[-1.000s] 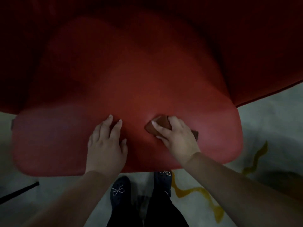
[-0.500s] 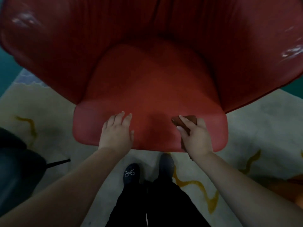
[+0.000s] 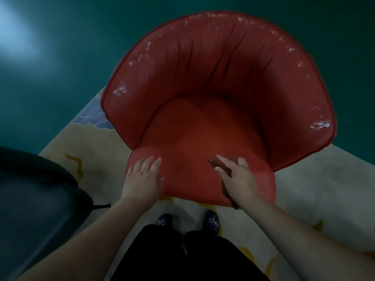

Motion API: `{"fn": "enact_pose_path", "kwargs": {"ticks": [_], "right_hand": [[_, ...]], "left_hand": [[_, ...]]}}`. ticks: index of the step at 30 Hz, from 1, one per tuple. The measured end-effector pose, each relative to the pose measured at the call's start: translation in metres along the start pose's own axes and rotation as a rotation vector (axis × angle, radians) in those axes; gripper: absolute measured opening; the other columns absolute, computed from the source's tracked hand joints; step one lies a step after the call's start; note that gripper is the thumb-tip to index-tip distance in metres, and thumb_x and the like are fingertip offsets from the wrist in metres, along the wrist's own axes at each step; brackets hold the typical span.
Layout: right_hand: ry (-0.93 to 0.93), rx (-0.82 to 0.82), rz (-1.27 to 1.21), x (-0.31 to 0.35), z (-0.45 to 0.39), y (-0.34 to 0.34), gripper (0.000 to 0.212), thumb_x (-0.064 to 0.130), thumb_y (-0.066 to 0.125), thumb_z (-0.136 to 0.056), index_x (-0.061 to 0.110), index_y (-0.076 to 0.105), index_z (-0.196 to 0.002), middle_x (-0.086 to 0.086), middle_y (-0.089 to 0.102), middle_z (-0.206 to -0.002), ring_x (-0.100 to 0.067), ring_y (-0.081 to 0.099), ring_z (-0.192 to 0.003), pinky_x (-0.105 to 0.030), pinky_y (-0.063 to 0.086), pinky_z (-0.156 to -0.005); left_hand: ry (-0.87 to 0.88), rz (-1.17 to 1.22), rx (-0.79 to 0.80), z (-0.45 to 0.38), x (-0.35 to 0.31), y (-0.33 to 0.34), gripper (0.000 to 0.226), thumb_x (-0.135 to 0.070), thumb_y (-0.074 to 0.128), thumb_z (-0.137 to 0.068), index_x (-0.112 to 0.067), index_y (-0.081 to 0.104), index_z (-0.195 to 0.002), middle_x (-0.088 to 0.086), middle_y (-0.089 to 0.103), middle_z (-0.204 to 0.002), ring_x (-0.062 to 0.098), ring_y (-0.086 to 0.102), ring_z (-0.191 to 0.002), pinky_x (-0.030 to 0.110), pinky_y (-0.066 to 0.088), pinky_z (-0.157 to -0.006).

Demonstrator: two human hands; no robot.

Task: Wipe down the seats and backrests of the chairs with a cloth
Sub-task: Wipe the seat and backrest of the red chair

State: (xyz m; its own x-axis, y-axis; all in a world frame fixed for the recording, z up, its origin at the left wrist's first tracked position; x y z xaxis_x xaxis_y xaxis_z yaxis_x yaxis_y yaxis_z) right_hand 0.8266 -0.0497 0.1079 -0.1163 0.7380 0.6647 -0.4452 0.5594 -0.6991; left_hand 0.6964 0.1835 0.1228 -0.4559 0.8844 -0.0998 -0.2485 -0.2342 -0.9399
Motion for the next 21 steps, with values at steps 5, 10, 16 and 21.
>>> {"fn": "enact_pose_path", "kwargs": {"ticks": [5,10,16,21], "right_hand": [[0.0,0.001,0.004,0.048,-0.01,0.016,0.04,0.043,0.059,-0.093,0.04,0.055,-0.133,0.009,0.04,-0.105,-0.006,0.048,-0.091,-0.009,0.036,-0.073],[0.033,-0.072,-0.036,0.106,-0.022,0.055,0.039,0.041,0.06,-0.092,0.04,0.057,-0.131,0.01,0.039,-0.101,-0.007,0.049,-0.088,-0.015,0.038,-0.076],[0.13,-0.172,-0.075,0.178,-0.031,0.108,0.04,0.041,0.059,-0.093,0.036,0.057,-0.132,0.006,0.04,-0.106,-0.01,0.05,-0.088,-0.021,0.042,-0.082],[0.208,-0.252,-0.153,0.217,-0.034,0.131,0.04,0.042,0.058,-0.093,0.035,0.056,-0.133,0.004,0.042,-0.11,-0.01,0.054,-0.087,-0.026,0.048,-0.087]], "left_hand": [[0.002,0.007,-0.038,-0.004,0.04,-0.028,0.063,-0.044,0.046,-0.092,-0.024,0.029,-0.149,0.001,0.033,-0.153,0.024,0.027,-0.14,0.04,0.025,-0.113],[0.036,0.022,-0.037,-0.022,0.113,-0.054,0.064,-0.041,0.044,-0.092,-0.026,0.022,-0.151,0.002,0.025,-0.156,0.023,0.024,-0.141,0.04,0.024,-0.113],[0.126,0.019,-0.062,-0.051,0.193,-0.089,0.066,-0.045,0.042,-0.093,-0.026,0.018,-0.151,0.001,0.02,-0.157,0.023,0.019,-0.143,0.04,0.022,-0.114],[0.23,0.001,-0.064,-0.075,0.229,-0.111,0.067,-0.04,0.046,-0.093,-0.026,0.017,-0.151,0.002,0.021,-0.157,0.023,0.021,-0.142,0.042,0.024,-0.116]]}}
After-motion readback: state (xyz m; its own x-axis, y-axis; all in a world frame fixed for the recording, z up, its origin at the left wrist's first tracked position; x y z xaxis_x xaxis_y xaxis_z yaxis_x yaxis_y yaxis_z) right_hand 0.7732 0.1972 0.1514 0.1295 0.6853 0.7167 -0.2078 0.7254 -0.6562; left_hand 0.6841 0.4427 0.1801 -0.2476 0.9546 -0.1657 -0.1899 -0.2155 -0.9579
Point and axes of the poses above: each hand's wrist, its own z-axis away from the middle knuckle, its own y-axis out of the palm, x = y × z, the point moved 1 cm from there along -z, towards the middle knuckle
